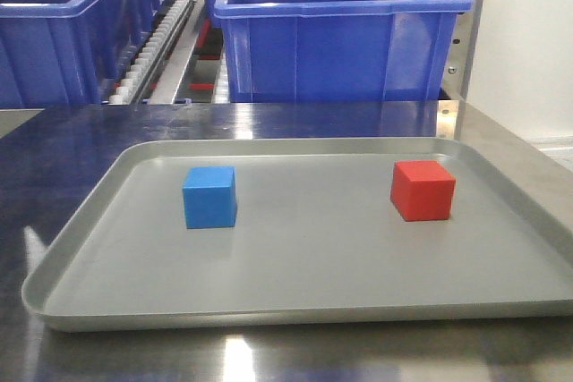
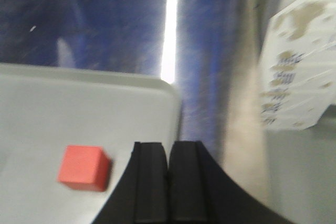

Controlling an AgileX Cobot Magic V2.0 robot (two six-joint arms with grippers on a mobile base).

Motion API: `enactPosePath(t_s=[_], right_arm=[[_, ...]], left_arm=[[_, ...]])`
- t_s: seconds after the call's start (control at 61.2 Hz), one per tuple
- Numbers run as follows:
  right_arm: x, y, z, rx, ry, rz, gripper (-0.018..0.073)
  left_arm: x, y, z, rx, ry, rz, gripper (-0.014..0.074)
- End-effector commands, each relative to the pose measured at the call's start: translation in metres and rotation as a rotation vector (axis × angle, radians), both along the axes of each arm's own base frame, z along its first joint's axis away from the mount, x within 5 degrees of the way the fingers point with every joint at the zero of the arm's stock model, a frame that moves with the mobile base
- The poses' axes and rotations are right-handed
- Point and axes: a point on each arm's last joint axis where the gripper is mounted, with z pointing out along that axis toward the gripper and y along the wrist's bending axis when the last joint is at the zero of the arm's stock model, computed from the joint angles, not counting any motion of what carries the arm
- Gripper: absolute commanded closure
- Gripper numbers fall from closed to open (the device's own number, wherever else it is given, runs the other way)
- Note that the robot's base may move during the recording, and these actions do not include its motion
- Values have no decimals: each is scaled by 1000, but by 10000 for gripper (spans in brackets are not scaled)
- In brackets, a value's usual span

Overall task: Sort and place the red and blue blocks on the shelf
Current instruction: 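Move the open right gripper down over the red cube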

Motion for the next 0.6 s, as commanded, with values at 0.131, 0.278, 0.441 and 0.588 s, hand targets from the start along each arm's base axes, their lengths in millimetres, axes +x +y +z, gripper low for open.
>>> enactPosePath(t_s=[0.131,0.278,0.441,0.588], right_arm=[[26,33,13,9,34,106,198],[38,49,11,-2,109,154,50],[50,62,9,-7,166,185,63],[57,72,7,-17,200,209,63]], left_arm=[[1,-2,-3,-2,-45,-17,475],[1,-2,-3,-2,-45,-17,475],[1,-2,-3,-2,-45,-17,475],[1,-2,-3,-2,-45,-17,475]])
